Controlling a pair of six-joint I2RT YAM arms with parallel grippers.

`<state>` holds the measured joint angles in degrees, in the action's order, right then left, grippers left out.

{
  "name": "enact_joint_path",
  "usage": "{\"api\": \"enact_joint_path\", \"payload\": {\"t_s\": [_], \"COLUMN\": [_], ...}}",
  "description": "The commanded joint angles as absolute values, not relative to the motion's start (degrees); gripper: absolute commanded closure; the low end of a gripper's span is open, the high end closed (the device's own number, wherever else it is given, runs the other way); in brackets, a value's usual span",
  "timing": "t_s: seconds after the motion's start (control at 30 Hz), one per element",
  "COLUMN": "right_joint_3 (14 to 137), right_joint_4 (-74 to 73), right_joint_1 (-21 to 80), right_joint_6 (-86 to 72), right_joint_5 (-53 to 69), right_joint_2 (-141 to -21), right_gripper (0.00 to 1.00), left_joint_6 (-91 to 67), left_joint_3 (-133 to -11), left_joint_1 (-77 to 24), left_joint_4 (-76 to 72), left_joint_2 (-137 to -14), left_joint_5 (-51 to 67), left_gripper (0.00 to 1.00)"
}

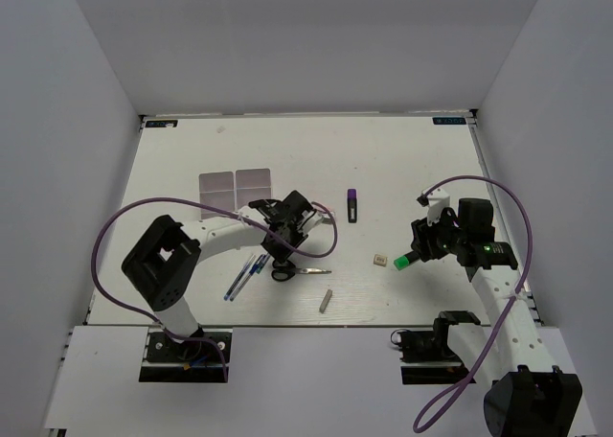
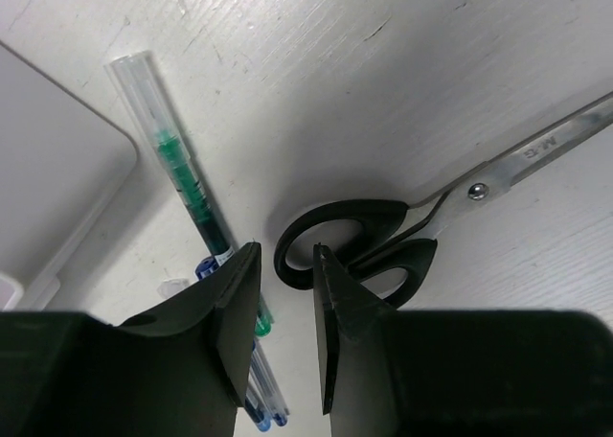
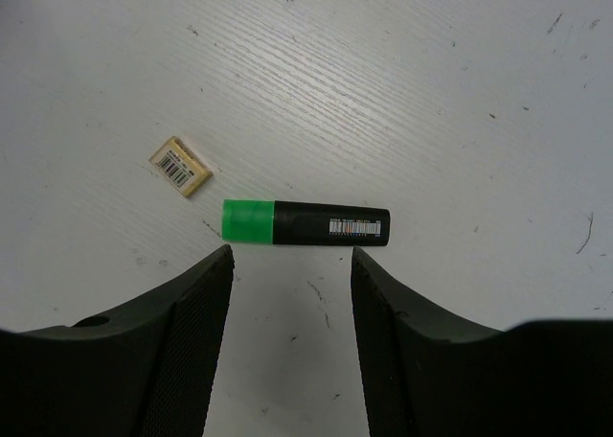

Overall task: Sort the stationery into containers
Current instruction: Pick up the scissors from the center of the board.

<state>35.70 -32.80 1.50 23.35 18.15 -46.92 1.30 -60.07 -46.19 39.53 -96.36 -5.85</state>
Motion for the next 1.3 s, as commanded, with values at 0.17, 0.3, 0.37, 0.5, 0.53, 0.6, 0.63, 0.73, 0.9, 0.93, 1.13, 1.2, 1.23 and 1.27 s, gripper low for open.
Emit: {"api": "enact_joint_path", "payload": {"t_s": [0.17, 0.3, 0.37, 0.5, 0.53, 0.6, 0.63, 0.73, 0.9, 0.93, 1.13, 1.2, 1.23, 1.27], "right_joint_3": [35.16, 35.16, 35.24, 35.16, 35.16, 35.24, 35.16, 35.24, 35.16, 35.24, 35.24, 35.33, 35.33, 35.42], "right_joint_4": [-30.67, -30.67, -30.67, -30.59, -30.93, -30.59, -30.59, -30.67, -30.67, -30.5, -30.67, -30.85, -31.02, -31.03], "right_joint_1": [1.32, 1.23, 1.23, 1.32, 1.32, 1.14, 1.32, 1.23, 1.23, 1.32, 1.32, 1.32, 1.23, 1.32], "right_joint_6": [23.47, 23.29, 23.29, 23.2, 23.2, 23.2, 23.29, 23.2, 23.12, 23.2, 22.94, 22.94, 22.94, 23.11], "right_joint_5": [18.55, 18.28, 18.37, 18.37, 18.37, 18.37, 18.46, 18.2, 18.28, 18.19, 18.72, 18.98, 19.42, 19.68], "right_joint_2": [-46.49, -46.23, -46.14, -45.97, -46.05, -45.97, -46.14, -45.88, -45.62, -45.62, -44.21, -43.6, -43.42, -43.16], "right_gripper": [0.44, 0.44, 0.44, 0.43, 0.43, 0.43, 0.43, 0.43, 0.43, 0.43, 0.42, 0.4, 0.4, 0.4], "left_joint_6": [1.67, 1.67, 1.67, 1.93, 1.76, 2.02, 1.76, 1.32, 1.14, 1.23, 5.08, 6.41, 7.72, 9.74], "left_joint_3": [-58.8, -58.27, -57.83, -57.31, -56.96, -56.6, -56.6, -55.99, -58.52, -59.93, -69.95, -76.01, -77.77, -82.31], "left_joint_1": [-45.53, -44.91, -44.56, -44.38, -44.3, -44.3, -44.3, -44.47, -46.49, -47.28, -47.99, -47.37, -47.29, -46.59], "left_joint_4": [36.83, 36.3, 35.95, 35.42, 35.07, 35.07, 35.07, 34.89, 38.05, 38.75, 50.25, 55.07, 58.94, 60.71], "left_joint_2": [-96.94, -97.64, -98.08, -98.52, -98.7, -99.05, -99.14, -99.23, -96.86, -95.03, -89.22, -87.72, -87.8, -87.72], "left_joint_5": [-0.88, -0.09, -0.09, -0.35, -0.44, -0.44, -0.35, -0.17, -1.23, -1.75, -10.0, -16.56, -18.44, -20.11], "left_gripper": [0.61, 0.61, 0.61, 0.61, 0.62, 0.69, 0.73, 0.86, 1.0, 1.0, 1.0, 1.0, 1.0, 1.0]}}
